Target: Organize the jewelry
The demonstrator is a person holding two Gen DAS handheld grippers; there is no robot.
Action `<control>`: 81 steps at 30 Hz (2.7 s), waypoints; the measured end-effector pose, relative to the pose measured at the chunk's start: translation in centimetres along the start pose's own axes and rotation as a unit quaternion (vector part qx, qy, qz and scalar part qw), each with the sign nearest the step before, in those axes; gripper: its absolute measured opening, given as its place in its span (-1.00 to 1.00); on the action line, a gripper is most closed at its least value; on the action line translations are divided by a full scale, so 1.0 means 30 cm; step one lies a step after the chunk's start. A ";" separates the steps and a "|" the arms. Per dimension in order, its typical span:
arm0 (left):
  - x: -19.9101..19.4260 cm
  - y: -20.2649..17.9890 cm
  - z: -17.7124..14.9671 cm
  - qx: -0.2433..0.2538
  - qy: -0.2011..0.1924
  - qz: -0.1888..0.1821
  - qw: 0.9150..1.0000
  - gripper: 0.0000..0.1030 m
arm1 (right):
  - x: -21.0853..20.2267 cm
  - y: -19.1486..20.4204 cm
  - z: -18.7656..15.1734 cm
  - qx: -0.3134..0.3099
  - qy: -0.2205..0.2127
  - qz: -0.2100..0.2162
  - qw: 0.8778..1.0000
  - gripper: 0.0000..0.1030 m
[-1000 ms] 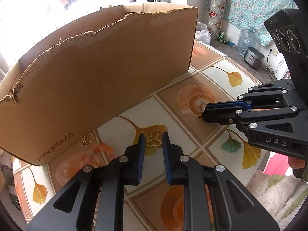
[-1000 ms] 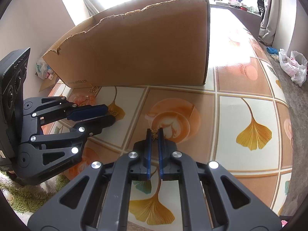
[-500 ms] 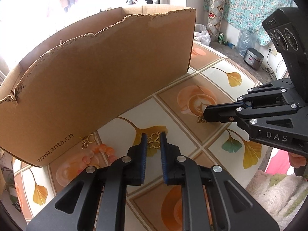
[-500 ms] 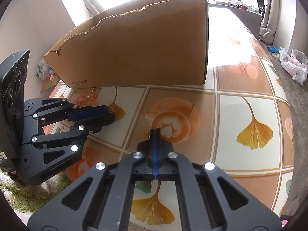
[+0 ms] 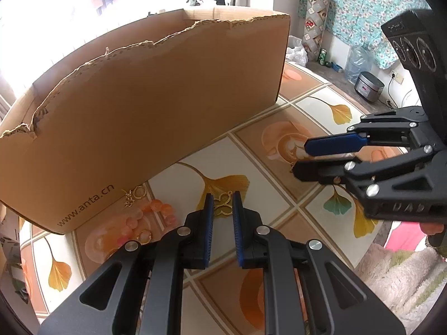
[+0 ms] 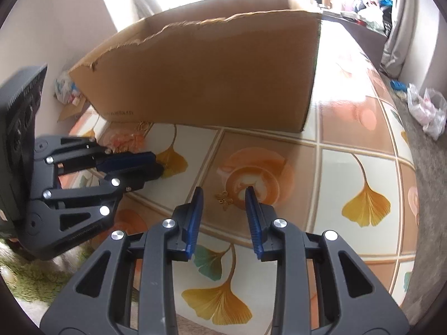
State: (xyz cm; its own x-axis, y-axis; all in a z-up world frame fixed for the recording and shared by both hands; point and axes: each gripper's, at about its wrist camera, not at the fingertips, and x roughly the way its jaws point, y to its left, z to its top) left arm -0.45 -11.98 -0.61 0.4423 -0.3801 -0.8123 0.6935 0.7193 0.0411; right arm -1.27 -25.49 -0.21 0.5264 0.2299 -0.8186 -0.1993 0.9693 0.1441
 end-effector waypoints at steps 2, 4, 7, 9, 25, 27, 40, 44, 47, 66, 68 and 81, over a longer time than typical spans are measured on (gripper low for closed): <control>-0.002 0.005 -0.002 -0.002 0.000 0.002 1.000 -0.74 | 0.010 0.012 0.001 -0.015 0.000 -0.006 1.000 -0.44; -0.001 0.009 -0.002 -0.004 0.001 0.002 1.000 -0.74 | 0.016 0.022 0.004 -0.027 0.000 -0.013 1.000 -0.54; -0.004 0.014 -0.004 -0.006 -0.001 0.002 1.000 -0.74 | 0.020 0.018 0.003 -0.035 0.001 -0.023 0.999 -0.72; -0.006 0.016 -0.006 -0.007 -0.002 0.002 1.000 -0.74 | 0.021 0.012 0.003 -0.036 0.002 -0.026 0.999 -0.84; -0.037 0.034 -0.013 -0.012 -0.014 -0.002 1.000 -0.74 | -0.012 0.002 -0.003 -0.030 -0.005 -0.024 0.999 -0.89; -0.051 0.032 -0.014 -0.012 -0.017 -0.002 1.000 -0.74 | -0.028 -0.001 0.001 -0.025 -0.010 -0.022 0.999 -0.89; -0.277 0.056 0.042 -0.010 -0.098 -0.034 0.995 -0.74 | -0.235 0.008 0.085 -0.008 -0.096 0.006 0.995 -0.89; -0.366 0.095 0.115 -0.010 -0.147 -0.038 0.988 -0.74 | -0.307 0.021 0.166 -0.027 -0.147 0.017 0.989 -0.89; -0.393 0.138 0.177 -0.018 -0.169 -0.035 0.985 -0.74 | -0.327 0.021 0.236 -0.034 -0.174 0.031 0.984 -0.89; -0.053 0.403 0.382 -0.136 -0.018 -0.028 0.990 -0.73 | -0.022 -0.096 0.532 0.006 -0.077 0.072 0.994 -0.87; -0.035 0.416 0.388 -0.145 -0.010 -0.026 0.989 -0.72 | -0.019 -0.103 0.535 0.014 -0.077 0.071 0.994 -0.87; -0.094 0.480 0.367 -0.166 -0.031 -0.020 0.985 -0.72 | -0.119 -0.177 0.547 0.036 -0.123 0.053 0.990 -0.60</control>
State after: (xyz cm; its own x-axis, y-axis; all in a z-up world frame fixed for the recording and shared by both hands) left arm 14.54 -6.97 8.69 0.4601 -0.4396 -0.7714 0.4907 0.8500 -0.1917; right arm 11.48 -30.03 11.07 0.6923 0.3373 -0.6379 -0.2095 0.9399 0.2696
